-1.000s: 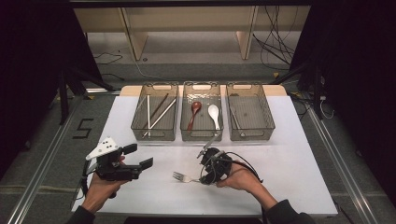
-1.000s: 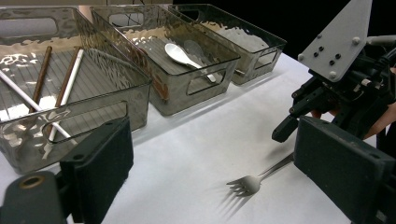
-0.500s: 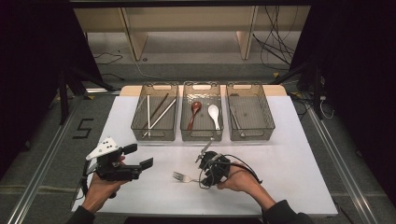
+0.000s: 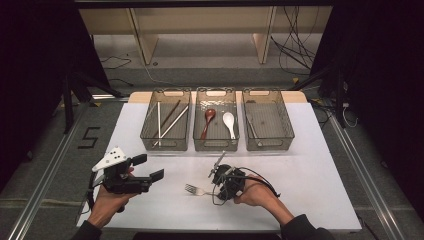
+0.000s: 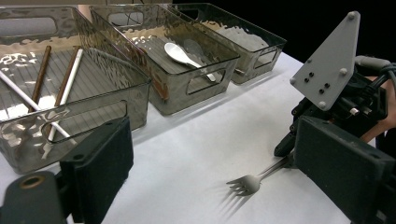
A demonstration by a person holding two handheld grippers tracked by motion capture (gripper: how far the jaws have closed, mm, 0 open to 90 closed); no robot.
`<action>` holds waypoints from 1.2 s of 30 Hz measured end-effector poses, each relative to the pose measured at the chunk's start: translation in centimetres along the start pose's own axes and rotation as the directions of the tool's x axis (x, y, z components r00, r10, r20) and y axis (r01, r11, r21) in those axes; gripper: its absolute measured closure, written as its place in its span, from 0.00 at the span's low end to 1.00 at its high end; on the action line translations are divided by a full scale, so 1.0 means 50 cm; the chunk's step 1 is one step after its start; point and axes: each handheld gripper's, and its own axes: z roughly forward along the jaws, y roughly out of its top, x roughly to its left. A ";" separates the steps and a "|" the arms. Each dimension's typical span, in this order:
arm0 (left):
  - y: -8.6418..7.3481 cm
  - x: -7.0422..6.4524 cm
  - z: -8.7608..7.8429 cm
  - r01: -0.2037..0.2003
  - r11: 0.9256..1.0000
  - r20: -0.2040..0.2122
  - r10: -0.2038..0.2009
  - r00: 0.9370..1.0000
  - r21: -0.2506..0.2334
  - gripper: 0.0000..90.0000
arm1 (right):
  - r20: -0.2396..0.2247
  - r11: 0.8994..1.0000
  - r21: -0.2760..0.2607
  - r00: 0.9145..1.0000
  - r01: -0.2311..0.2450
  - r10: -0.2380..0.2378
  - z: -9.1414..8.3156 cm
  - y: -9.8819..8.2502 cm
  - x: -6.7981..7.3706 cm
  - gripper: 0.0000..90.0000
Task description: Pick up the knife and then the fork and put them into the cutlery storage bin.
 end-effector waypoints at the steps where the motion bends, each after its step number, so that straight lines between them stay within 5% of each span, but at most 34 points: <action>1: 0.000 0.000 0.000 0.000 1.000 0.000 0.000 1.000 0.000 0.12 | 0.002 1.000 0.002 1.000 0.004 -0.004 0.001 0.000 0.000 0.80; 25: 0.000 0.002 -0.001 0.017 1.000 0.006 -0.016 1.000 -0.008 0.12 | 0.046 0.993 0.069 0.994 0.094 -0.097 0.004 0.007 0.024 0.92; 36: 0.000 0.002 -0.001 0.013 1.000 0.004 -0.013 1.000 -0.007 0.12 | 0.020 0.993 0.086 0.996 0.085 -0.087 0.001 0.006 0.019 0.93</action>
